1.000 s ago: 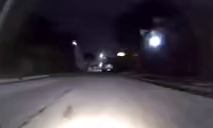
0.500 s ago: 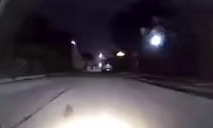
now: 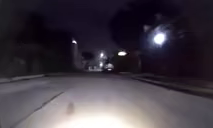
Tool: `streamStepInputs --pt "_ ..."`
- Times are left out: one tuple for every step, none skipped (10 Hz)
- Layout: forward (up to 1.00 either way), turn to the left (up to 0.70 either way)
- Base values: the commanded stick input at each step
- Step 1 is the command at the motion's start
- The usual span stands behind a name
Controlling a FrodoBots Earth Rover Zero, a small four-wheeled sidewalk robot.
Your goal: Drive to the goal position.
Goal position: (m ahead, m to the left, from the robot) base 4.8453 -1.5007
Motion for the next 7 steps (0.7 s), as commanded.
streamStepInputs --pt "0.70 0.00" --pt "0.70 0.00" --pt "0.70 -0.23" --pt "0.70 -0.28" --pt "0.70 -0.33" --pt "0.70 -0.35" --pt "0.70 -0.35"
